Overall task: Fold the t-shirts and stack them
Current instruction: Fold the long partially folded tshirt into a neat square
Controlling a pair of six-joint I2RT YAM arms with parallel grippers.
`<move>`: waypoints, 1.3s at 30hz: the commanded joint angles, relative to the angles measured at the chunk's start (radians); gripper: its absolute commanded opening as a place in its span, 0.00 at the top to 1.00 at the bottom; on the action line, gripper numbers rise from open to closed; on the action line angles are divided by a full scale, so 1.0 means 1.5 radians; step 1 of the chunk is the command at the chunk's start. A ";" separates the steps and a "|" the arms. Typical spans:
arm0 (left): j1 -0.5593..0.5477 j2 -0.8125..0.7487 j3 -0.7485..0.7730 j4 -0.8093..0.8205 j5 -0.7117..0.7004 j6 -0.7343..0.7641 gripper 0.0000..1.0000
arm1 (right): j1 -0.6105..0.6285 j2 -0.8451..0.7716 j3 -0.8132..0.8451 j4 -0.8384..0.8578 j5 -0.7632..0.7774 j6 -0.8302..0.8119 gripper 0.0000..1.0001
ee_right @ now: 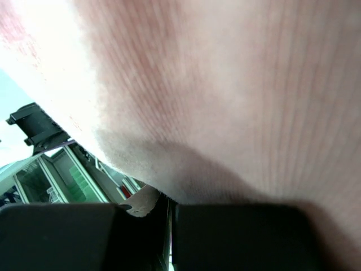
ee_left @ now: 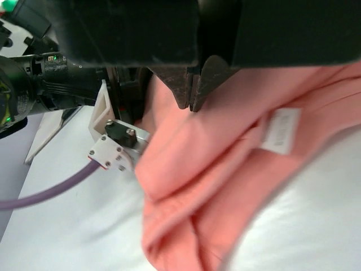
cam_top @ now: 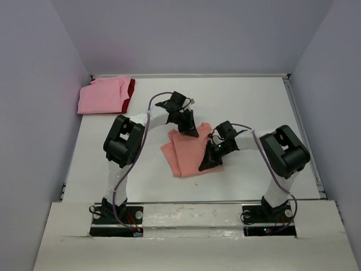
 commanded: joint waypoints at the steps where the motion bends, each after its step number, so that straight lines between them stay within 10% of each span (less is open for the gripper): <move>1: 0.073 -0.071 0.007 -0.030 -0.010 0.009 1.00 | 0.004 0.105 -0.030 -0.109 0.145 0.022 1.00; 19: 0.117 -0.080 0.023 -0.078 0.000 0.065 1.00 | 0.004 0.047 0.045 -0.134 0.116 0.057 1.00; 39: 0.163 -0.208 0.020 -0.169 -0.046 0.102 1.00 | 0.004 0.243 0.373 -0.141 0.098 0.085 1.00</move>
